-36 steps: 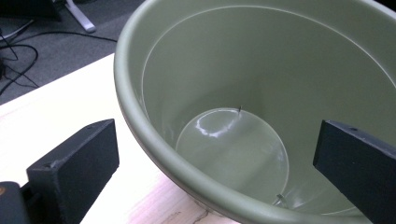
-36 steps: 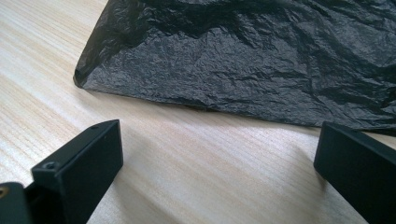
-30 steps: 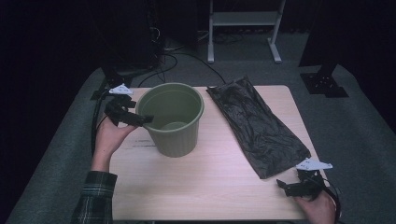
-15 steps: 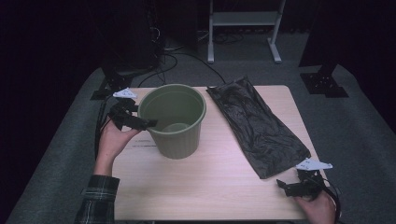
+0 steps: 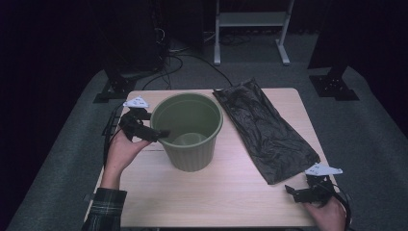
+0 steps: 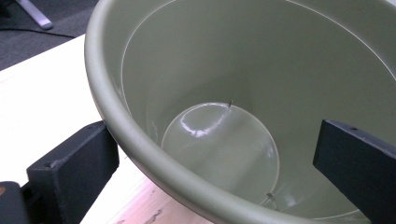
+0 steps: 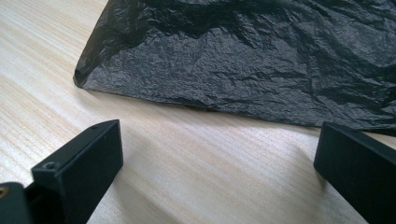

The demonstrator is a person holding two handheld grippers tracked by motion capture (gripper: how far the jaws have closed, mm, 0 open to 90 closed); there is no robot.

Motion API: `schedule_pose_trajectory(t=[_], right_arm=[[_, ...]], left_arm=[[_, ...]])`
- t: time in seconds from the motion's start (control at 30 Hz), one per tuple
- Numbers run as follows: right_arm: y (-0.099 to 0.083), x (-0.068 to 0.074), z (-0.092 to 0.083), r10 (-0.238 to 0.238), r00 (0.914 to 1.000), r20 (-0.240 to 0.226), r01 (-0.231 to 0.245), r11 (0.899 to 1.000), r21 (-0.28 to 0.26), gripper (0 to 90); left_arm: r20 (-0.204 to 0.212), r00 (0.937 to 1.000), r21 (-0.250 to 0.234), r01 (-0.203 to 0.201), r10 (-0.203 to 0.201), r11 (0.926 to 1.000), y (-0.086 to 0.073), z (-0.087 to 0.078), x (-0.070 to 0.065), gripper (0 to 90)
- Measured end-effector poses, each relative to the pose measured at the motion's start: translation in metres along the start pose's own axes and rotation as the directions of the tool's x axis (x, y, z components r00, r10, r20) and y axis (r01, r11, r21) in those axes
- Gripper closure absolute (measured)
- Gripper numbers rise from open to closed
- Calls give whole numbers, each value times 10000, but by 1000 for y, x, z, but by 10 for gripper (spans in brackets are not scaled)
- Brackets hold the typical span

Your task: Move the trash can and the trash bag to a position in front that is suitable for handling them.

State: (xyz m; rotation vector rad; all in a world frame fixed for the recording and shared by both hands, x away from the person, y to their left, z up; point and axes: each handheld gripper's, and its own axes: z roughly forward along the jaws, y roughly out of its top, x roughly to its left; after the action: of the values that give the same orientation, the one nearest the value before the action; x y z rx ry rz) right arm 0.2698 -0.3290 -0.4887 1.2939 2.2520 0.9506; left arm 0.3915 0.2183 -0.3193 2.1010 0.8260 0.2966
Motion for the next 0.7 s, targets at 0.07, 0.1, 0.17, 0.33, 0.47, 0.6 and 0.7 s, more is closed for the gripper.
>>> schedule_pose_trajectory(t=[0.07, 0.1, 0.17, 0.33, 0.47, 0.6, 0.7], right_arm=[[0, 0, 0, -17, 10000, 3, 18, 10000, -8, 0], [0, 0, 0, -18, 10000, 5, 18, 10000, -10, 0], [0, 0, 0, -18, 10000, 6, 18, 10000, -10, 0], [0, 0, 0, -6, 10000, 4, 6, 10000, -7, 0], [0, 0, 0, -6, 10000, 5, 6, 10000, -6, 0], [0, 0, 0, 14, 10000, -2, -14, 10000, 5, 0], [0, 0, 0, 14, 10000, -1, -14, 10000, 5, 0]], left_arm=[[34, 10000, -10, -8, 8, 10000, 0, 0, -3, 0], [40, 10000, -18, -16, 16, 10000, 0, 1, -4, 0], [114, 9999, -16, -77, 77, 10000, 0, 1, -7, 0], [248, 9995, 22, -192, 191, 9998, 0, 2, -16, 0], [322, 9991, 37, -294, 293, 9996, 0, 4, -23, 0], [463, 9981, 46, -403, 400, 9992, 0, 5, -31, 0], [552, 9972, 86, -504, 498, 9987, 1, 6, -36, 0]])
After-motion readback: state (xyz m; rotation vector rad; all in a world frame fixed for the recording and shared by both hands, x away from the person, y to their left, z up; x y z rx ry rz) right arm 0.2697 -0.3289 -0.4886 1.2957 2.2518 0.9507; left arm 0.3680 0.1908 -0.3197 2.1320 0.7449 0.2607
